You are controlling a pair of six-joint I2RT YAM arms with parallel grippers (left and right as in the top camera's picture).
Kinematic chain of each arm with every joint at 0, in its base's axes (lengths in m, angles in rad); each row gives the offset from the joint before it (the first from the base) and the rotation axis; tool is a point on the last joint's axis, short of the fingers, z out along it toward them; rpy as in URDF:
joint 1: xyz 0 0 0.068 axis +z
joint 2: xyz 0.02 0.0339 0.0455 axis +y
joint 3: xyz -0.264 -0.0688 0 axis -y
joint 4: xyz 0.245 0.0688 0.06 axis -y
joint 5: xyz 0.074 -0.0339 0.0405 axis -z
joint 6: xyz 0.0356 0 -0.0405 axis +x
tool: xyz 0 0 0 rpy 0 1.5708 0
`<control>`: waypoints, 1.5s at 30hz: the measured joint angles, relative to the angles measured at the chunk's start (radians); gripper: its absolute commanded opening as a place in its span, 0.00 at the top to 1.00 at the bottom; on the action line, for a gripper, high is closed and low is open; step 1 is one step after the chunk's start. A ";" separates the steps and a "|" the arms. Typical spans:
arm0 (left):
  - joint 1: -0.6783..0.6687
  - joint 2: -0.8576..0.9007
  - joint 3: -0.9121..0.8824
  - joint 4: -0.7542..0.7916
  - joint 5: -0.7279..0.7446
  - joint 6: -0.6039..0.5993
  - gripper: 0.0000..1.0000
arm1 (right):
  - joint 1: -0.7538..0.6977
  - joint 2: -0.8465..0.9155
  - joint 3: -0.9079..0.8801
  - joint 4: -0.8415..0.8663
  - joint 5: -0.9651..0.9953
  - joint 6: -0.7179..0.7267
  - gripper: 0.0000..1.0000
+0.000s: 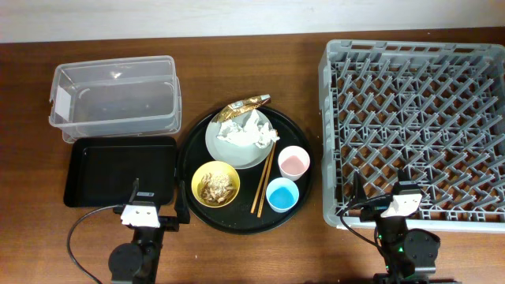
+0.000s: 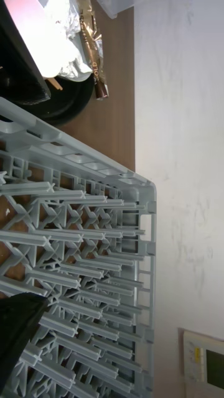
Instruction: Sort waste into correct bins and load items into the dishwasher rack
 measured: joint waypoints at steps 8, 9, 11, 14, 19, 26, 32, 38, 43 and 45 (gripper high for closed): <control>0.000 0.000 0.000 -0.001 -0.023 0.000 0.01 | 0.000 0.000 0.000 0.000 0.000 0.000 0.02; 0.000 0.000 0.000 -0.001 -0.023 0.000 0.01 | 0.000 0.000 0.000 0.000 0.000 0.000 0.02; 0.000 0.000 0.000 -0.001 -0.023 0.000 0.01 | 0.000 0.000 0.000 0.000 0.000 0.000 0.02; 0.000 0.000 0.000 -0.001 -0.026 0.000 0.01 | 0.000 0.000 0.000 0.000 0.000 0.001 0.02; 0.000 0.000 0.000 -0.002 -0.026 0.000 0.01 | 0.000 0.000 0.000 0.000 0.000 0.000 0.02; 0.000 0.000 0.000 -0.002 -0.026 0.000 0.01 | 0.000 0.000 0.000 0.000 0.000 0.000 0.02; 0.000 0.000 0.000 -0.002 -0.026 0.000 0.01 | 0.000 0.000 0.000 0.000 0.000 0.000 0.02; 0.000 0.000 0.000 -0.002 -0.026 0.000 0.01 | 0.000 0.000 0.000 0.000 0.000 0.000 0.02; 0.000 0.000 0.000 -0.002 -0.026 0.000 0.01 | 0.000 0.000 0.000 0.000 0.000 0.000 0.02; 0.000 0.000 0.000 -0.002 -0.026 0.000 0.01 | 0.000 0.000 0.000 0.000 0.000 0.000 0.02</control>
